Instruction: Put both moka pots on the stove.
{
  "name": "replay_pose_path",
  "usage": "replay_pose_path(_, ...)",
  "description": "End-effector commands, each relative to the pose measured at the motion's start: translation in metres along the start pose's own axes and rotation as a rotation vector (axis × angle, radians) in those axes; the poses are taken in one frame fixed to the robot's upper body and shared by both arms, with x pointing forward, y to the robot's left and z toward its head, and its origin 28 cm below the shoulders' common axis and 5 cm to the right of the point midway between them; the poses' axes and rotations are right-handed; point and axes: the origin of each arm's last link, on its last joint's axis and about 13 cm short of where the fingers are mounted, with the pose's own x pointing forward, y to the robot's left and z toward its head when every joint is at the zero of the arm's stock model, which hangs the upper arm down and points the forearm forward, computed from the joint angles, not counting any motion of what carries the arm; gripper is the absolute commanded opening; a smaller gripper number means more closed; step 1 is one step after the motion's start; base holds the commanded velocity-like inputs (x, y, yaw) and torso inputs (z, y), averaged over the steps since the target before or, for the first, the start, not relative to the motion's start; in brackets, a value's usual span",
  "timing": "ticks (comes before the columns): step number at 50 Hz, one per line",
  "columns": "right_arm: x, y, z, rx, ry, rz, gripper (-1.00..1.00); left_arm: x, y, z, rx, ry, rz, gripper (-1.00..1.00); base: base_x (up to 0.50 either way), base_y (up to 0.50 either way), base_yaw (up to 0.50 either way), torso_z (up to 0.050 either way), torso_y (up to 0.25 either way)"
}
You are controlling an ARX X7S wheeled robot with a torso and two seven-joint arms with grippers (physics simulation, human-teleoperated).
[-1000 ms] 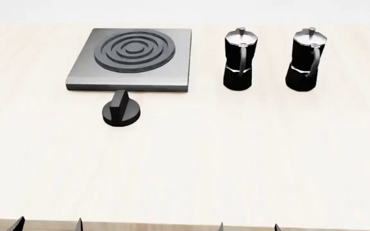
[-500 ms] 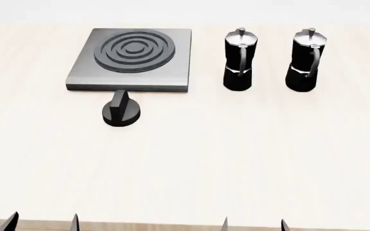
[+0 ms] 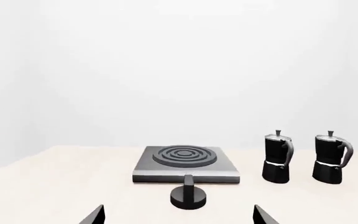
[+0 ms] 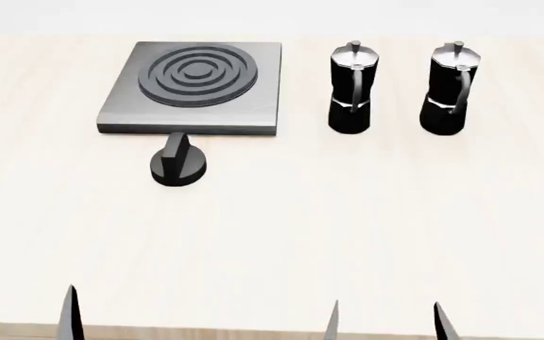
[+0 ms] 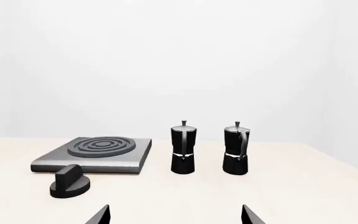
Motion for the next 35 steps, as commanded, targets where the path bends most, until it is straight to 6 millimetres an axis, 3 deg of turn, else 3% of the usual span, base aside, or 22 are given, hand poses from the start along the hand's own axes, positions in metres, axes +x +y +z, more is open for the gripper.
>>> replay_pose_path(1, -0.0058, 0.0016, 0.0147, -0.001, -0.058, 0.014, 1.0, -0.0063, -0.0014, 0.0169, -0.009, -0.056, -0.013, 1.0, 0.0, 0.0, 0.0, 0.0, 0.0)
replay_pose_path(35, -0.0038, 0.0019, 0.0109, 0.001, -0.047, 0.017, 1.0, -0.0054, -0.0037, 0.0099, -0.008, -0.037, -0.035, 1.0, 0.16, 0.0, 0.0, 0.0, 0.0)
